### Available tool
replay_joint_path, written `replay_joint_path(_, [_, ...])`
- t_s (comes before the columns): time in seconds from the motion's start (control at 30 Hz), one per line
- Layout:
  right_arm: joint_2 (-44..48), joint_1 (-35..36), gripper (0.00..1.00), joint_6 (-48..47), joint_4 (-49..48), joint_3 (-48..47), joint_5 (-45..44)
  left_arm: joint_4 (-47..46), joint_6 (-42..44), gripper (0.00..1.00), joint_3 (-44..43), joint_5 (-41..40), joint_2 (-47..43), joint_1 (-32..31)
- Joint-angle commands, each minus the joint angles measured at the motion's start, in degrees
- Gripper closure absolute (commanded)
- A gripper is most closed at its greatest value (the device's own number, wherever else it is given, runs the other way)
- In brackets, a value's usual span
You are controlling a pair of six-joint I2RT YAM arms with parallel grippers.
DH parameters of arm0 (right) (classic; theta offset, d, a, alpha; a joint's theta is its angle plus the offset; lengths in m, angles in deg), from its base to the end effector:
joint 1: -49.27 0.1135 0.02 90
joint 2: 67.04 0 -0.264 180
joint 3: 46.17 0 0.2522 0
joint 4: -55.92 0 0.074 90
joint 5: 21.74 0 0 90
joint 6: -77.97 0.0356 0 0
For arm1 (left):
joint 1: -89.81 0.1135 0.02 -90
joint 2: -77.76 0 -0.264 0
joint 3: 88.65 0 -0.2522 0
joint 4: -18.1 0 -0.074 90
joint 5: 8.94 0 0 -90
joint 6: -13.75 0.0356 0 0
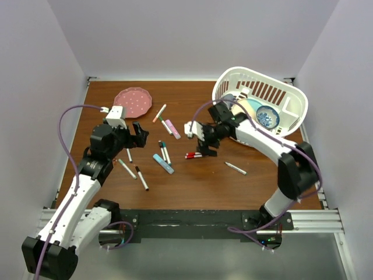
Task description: Open the pen caps
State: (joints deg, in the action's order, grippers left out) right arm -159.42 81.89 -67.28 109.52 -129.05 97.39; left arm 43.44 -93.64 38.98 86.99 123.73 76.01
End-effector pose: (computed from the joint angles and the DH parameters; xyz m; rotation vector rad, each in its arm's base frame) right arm 0.2663 0.1910 0.2419 -1.8748 1.7185 0.5276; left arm 0.1842 -0.0490 0.2959 0.0109 1.9269 -0.4657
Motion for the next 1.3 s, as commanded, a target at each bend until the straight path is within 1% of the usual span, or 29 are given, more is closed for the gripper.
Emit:
replay_joint_path(0.0, [-11.11,1.91,0.27,20.36,-9.76,-12.94,-6.17,0.55,-0.8,0.07,-0.5,-10.31,-1.24,0.62])
replay_joint_path(0.03, [-13.42,2.44,0.28,24.01,-9.86,-15.49,-8.88,0.82,-0.89,0.07,-0.59,-10.76,-1.5,0.71])
replay_joint_path(0.07, [-16.31,2.88,0.29,27.52,-9.52,-20.65,-10.13,0.82,-1.24,0.07,-0.59,-11.29,-2.29,0.88])
replay_joint_path(0.1, [-18.52,3.15,0.29,34.61,-9.25,-23.31,-11.18,0.82,-1.33,0.07,-0.5,-11.73,-2.73,1.23])
replay_joint_path(0.13, [-23.59,3.32,0.28,37.63,-8.55,-26.04,-11.8,0.65,-1.42,0.07,-0.41,-11.65,-3.17,1.5])
replay_joint_path(0.17, [-25.81,3.5,0.28,40.1,-7.5,-31.54,-12.68,0.38,-1.6,0.07,-0.24,-11.47,-3.96,1.67])
replay_joint_path(0.23, [-31.51,4.03,0.27,45.47,-5.21,-36.06,-14.34,-0.15,-1.6,0.07,0.2,-10.68,-4.58,2.2])
replay_joint_path(0.27, [-33.11,4.29,0.26,46.71,-3.64,-39.91,-16.1,-0.41,-1.68,0.07,0.29,-10.33,-4.75,2.29])
replay_joint_path(0.37, [-38.3,5.26,0.25,47.68,-1.78,-45.11,-18.05,-0.76,-1.77,0.07,0.29,-8.66,-4.41,3.34])
replay_joint_path(0.47, [-40.59,5.7,0.25,47.77,-0.9,-46.98,-19.62,-1.64,-2.12,0.07,0.55,-6.2,-4.14,4.74])
replay_joint_path(0.5, [-40.77,6.13,0.25,47.34,-0.9,-46.98,-20.68,-2.25,-2.3,0.07,0.81,-3.76,-4.05,5.71])
replay_joint_path(0.6, [-41.83,6.92,0.25,46.72,-0.81,-46.98,-23.05,-3.22,-2.74,0.07,1.17,-1.55,-4.23,7.29])
replay_joint_path(0.67, [-42.36,7.28,0.26,46.46,-0.81,-46.98,-24.81,-3.31,-2.83,0.07,1.34,-1.19,-4.32,7.74])
replay_joint_path(0.73, [-43.23,7.54,0.31,46.37,-0.72,-46.89,-27.0,-3.4,-2.83,0.07,1.34,-1.1,-4.4,7.83])
replay_joint_path(0.8, [-44.02,7.63,0.43,46.37,-0.37,-47.24,-28.76,-3.31,-2.83,0.07,1.34,-1.1,-4.49,7.91])
replay_joint_path(0.87, [-44.38,7.72,0.49,46.28,-0.2,-46.98,-30.7,-3.31,-2.83,0.07,1.34,-1.19,-4.49,8.0])
replay_joint_path(0.9, [-44.38,7.63,0.56,46.1,-0.11,-46.81,-31.32,-3.31,-2.83,0.07,1.34,-1.1,-4.32,8.0])
replay_joint_path(1.0, [-44.03,7.72,0.66,46.02,-0.46,-45.67,-33.43,-3.4,-2.92,0.07,1.43,-0.75,-4.23,8.09])
replay_joint_path(1.03, [-43.85,7.72,0.78,46.01,-0.55,-45.23,-33.95,-3.4,-2.92,0.07,1.43,-0.49,-4.23,8.09])
replay_joint_path(1.07, [-43.5,7.72,0.83,46.01,-0.81,-44.88,-35.35,-3.57,-2.92,0.07,1.43,-0.14,-4.05,8.18])
replay_joint_path(1.1, [-43.07,7.63,0.86,46.01,-1.07,-44.35,-35.97,-3.84,-2.92,0.07,1.43,0.65,-4.05,8.18])
replay_joint_path(1.13, [-42.54,7.55,0.93,46.01,-1.51,-43.74,-36.15,-3.93,-3.0,0.07,1.52,1.35,-3.79,8.18])
replay_joint_path(1.2, [-39.82,7.19,0.99,46.1,-2.3,-41.89,-35.11,-4.97,-3.79,0.05,2.13,3.89,-3.35,8.26])
replay_joint_path(1.27, [-35.26,7.19,1.0,45.75,-3.26,-39.26,-33.7,-6.12,-5.81,0.03,3.09,6.62,-2.12,8.35])
